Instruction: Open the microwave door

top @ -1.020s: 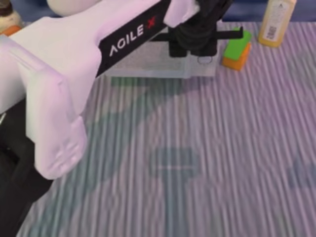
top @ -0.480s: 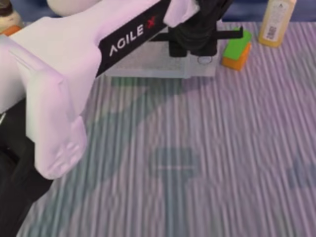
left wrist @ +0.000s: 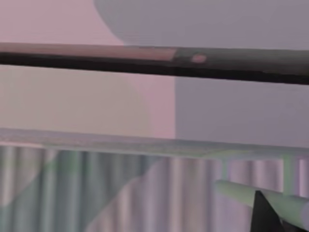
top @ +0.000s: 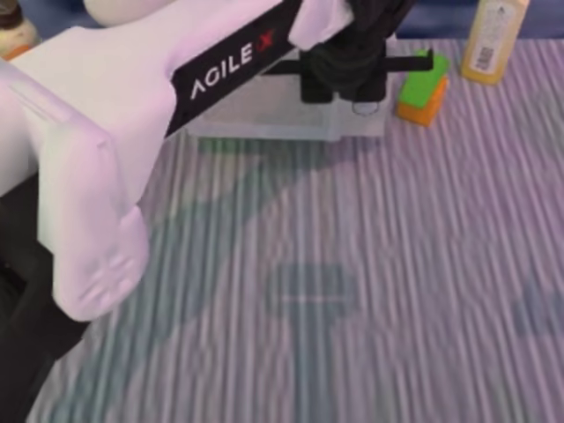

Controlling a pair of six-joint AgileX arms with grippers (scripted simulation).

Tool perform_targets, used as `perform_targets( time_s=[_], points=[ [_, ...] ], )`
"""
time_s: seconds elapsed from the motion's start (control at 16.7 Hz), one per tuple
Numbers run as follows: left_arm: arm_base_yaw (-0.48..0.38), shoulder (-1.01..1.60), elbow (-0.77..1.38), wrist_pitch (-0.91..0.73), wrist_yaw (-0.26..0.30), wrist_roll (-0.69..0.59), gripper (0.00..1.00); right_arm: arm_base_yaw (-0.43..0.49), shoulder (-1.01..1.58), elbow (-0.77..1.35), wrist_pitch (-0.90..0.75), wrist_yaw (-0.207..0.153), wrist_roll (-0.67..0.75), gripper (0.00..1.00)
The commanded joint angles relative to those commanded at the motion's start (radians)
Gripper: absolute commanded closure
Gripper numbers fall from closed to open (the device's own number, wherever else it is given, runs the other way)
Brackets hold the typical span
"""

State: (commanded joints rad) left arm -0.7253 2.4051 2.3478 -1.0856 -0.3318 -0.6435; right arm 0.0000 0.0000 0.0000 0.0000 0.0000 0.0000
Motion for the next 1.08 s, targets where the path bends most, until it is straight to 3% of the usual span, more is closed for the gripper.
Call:
perform_targets(
  time_s=[1.08],
  points=[
    [0.004, -0.023, -0.052, 0.024, 0.004, 0.018, 1.00, 0.000, 0.000, 0.000, 0.000, 0.000, 0.000, 0.00]
  ],
)
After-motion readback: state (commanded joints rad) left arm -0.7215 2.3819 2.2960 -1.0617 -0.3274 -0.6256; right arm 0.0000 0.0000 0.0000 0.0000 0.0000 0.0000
